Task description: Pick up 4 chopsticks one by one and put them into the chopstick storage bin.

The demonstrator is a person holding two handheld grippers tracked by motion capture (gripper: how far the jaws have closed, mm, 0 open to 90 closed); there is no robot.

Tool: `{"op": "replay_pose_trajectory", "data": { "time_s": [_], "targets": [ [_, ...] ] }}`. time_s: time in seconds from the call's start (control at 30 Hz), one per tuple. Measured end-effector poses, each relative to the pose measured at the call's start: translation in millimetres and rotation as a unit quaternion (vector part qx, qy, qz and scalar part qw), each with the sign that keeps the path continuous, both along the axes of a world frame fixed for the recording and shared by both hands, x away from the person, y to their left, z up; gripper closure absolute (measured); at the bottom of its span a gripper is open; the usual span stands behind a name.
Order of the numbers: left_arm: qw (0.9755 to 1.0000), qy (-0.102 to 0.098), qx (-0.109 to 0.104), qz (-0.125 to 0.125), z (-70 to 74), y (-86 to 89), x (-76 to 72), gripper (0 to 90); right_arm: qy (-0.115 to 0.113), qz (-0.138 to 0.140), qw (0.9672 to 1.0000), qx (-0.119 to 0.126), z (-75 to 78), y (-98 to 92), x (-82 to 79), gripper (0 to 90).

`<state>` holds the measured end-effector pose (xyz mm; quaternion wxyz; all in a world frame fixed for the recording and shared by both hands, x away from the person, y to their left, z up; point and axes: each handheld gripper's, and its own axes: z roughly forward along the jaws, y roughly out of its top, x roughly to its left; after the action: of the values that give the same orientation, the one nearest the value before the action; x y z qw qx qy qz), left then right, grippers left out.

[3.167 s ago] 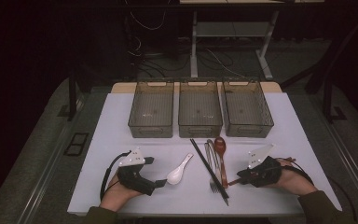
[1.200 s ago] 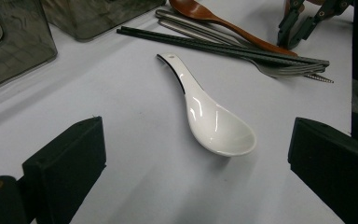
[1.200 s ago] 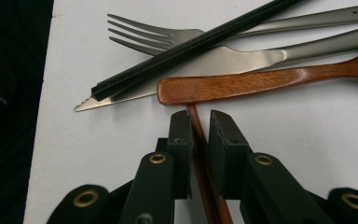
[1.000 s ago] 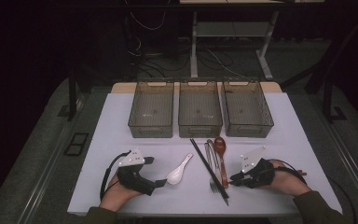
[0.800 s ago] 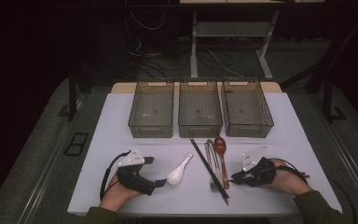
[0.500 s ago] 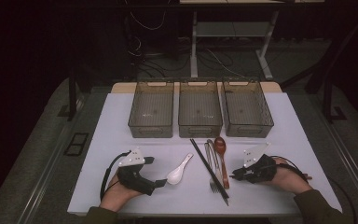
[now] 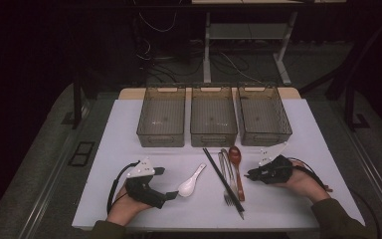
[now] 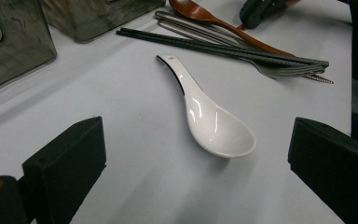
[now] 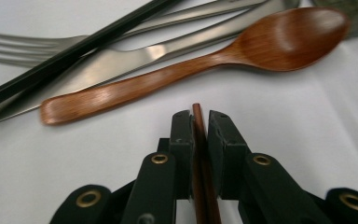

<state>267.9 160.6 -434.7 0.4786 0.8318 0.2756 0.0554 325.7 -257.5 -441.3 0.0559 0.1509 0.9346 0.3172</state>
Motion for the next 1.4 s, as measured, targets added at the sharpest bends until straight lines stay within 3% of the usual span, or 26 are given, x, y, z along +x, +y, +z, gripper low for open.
{"op": "replay_pose_trajectory", "data": {
  "time_s": [0.43,0.7,0.87,0.93,1.1,1.27,1.4],
  "targets": [
    [1.0000,-0.003,-0.003,0.000,0.6,1.3,0.1,3.3,-0.004,-0.068,0.9977,-0.001,-0.3,-3.4,33.4,79.9],
    [0.9999,-0.008,-0.008,0.000,1.5,3.0,0.3,3.3,-0.005,-0.121,0.9925,0.014,-2.8,-11.4,51.7,80.0],
    [0.9999,-0.011,-0.005,0.000,1.1,3.9,0.5,3.3,-0.004,-0.128,0.9915,0.023,-4.3,-12.7,55.4,79.9],
    [0.9999,-0.012,-0.005,0.000,0.9,4.7,0.5,3.3,-0.001,-0.130,0.9912,0.027,-3.7,-13.5,54.9,76.0],
    [0.9998,-0.015,-0.010,0.003,0.3,6.9,0.9,3.3,0.015,-0.131,0.9891,0.064,8.0,-18.3,48.6,62.2],
    [0.9998,-0.017,-0.006,0.004,0.3,7.7,0.9,3.3,0.025,-0.141,0.9871,0.071,15.6,-25.6,39.2,49.7],
    [0.9998,-0.018,-0.007,0.004,0.3,7.9,0.7,3.2,0.028,-0.148,0.9869,0.058,16.0,-31.3,31.6,44.7]
  ]
}}
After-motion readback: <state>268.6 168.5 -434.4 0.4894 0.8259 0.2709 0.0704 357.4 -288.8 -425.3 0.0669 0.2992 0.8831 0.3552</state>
